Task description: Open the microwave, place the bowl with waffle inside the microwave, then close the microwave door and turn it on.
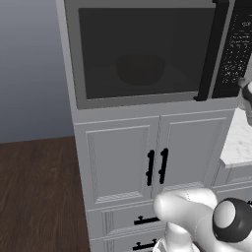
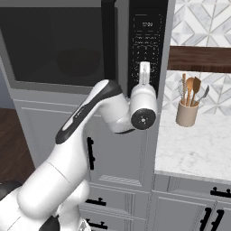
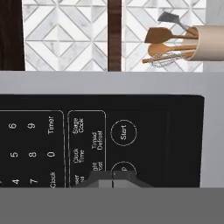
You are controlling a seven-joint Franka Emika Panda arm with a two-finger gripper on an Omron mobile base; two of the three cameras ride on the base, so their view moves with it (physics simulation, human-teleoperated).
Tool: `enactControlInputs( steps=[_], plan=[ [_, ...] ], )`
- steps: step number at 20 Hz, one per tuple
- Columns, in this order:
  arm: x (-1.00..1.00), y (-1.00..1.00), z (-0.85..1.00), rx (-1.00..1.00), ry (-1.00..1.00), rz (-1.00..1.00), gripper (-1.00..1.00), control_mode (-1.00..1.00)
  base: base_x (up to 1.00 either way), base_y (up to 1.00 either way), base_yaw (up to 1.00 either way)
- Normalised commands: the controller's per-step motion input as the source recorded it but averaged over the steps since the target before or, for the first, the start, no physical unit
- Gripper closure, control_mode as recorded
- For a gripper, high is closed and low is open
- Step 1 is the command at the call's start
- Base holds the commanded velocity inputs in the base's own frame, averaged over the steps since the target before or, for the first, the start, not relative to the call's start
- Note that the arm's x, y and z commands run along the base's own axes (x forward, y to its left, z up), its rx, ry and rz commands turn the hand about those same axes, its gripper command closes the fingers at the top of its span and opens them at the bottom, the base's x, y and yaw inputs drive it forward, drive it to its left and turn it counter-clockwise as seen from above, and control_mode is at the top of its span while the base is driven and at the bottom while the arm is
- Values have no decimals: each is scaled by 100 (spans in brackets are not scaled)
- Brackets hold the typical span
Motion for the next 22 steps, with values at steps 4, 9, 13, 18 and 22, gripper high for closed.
enactControlInputs(
  steps=[4,9,13,18,22],
  plan=[
    [42,-10,-18,0,0,0,100,-100,0,0,0],
    [41,-22,-14,1,0,0,100,-100,0,0,0],
    [46,-34,-3,2,0,0,100,-100,0,0,0],
    [48,-28,-11,1,0,0,100,-100,0,0,0],
    [-35,-13,-4,0,-4,0,100,-100,0,0,0]
  ],
)
